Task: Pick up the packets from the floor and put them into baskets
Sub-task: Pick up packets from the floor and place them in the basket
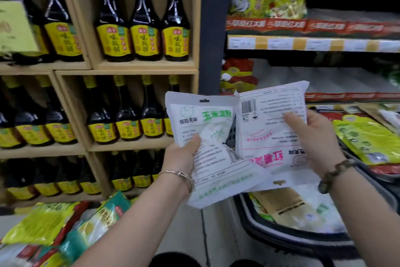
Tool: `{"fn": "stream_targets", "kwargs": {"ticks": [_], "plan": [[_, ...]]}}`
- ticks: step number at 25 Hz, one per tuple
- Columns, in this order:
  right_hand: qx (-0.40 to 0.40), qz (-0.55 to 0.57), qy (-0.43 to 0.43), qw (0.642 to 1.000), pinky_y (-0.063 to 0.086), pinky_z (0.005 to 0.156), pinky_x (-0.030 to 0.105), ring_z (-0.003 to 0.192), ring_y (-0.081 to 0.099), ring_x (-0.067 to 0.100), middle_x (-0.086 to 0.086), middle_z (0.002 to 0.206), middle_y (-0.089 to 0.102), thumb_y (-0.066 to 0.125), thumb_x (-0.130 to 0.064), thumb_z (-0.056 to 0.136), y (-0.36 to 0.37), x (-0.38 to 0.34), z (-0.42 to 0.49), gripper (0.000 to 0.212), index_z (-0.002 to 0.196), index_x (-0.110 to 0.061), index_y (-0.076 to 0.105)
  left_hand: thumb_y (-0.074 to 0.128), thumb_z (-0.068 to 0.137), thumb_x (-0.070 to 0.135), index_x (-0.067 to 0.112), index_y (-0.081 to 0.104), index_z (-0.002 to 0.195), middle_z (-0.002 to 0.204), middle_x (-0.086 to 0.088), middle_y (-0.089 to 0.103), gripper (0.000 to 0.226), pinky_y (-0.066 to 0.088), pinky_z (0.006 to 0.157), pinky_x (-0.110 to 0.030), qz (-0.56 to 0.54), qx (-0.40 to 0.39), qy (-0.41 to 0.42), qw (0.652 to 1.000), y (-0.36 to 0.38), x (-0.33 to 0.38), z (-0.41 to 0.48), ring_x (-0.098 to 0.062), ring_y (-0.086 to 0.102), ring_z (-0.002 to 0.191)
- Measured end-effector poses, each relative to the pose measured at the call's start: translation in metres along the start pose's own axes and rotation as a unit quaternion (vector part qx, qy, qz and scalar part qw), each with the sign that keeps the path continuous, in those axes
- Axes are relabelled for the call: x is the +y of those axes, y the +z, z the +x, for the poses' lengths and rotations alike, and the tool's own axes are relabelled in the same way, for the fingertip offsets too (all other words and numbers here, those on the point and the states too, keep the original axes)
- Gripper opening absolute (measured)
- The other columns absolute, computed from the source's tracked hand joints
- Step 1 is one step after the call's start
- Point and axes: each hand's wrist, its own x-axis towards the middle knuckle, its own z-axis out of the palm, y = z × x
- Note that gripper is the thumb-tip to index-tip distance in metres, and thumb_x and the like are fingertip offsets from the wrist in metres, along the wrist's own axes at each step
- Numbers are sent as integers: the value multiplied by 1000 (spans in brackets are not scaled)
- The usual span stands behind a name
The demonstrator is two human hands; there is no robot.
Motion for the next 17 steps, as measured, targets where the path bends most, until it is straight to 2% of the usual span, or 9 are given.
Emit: {"fn": "stream_targets", "kwargs": {"ticks": [3,7,8,10,12,14,17], "plan": [[13,-43,3,999,51,48,20,66,70,13,-6,77,74,59,-22,90,-47,0,11,14,82,-23,70,61,90,17,12,66,89,87,-9,69,7,56,74,-40,23,-32,-19,999,40,-12,0,-29,66,79],[21,-139,12,990,51,51,19,67,69,10,-7,77,73,60,-21,90,-92,20,25,12,82,-20,70,58,91,9,8,63,86,78,-7,65,8,54,55,-27,30,-65,-47,996,89,-40,9,-22,61,66],[25,-155,18,987,50,52,18,66,69,8,-8,77,73,60,-21,90,-100,29,27,12,82,-21,69,57,91,8,6,63,87,80,-8,64,8,52,57,-27,37,-67,-58,995,101,-50,12,-22,60,66],[29,-177,44,983,51,54,19,66,69,8,-8,79,73,60,-22,90,-112,50,29,13,82,-22,69,56,91,7,3,63,90,89,-13,65,8,52,70,-35,64,-67,-81,992,122,-75,19,-26,62,76],[12,-185,82,979,54,60,28,69,70,15,-2,80,74,59,-22,90,-122,72,28,13,85,-17,70,57,90,8,-2,64,97,96,-17,64,14,50,77,-37,133,-56,-107,984,138,-102,27,-31,63,87],[-23,-195,119,973,55,58,27,69,70,17,-1,78,74,59,-22,91,-130,92,24,15,86,-14,71,55,90,8,-6,60,109,102,-17,63,23,44,73,-31,192,-65,-143,969,144,-124,28,-34,62,97],[-54,-217,144,964,53,54,20,67,70,13,-3,76,74,58,-22,91,-136,118,13,16,83,-15,71,51,94,10,-3,50,127,128,-17,55,35,39,69,-23,278,-88,-176,940,147,-145,26,-28,57,114]]}}
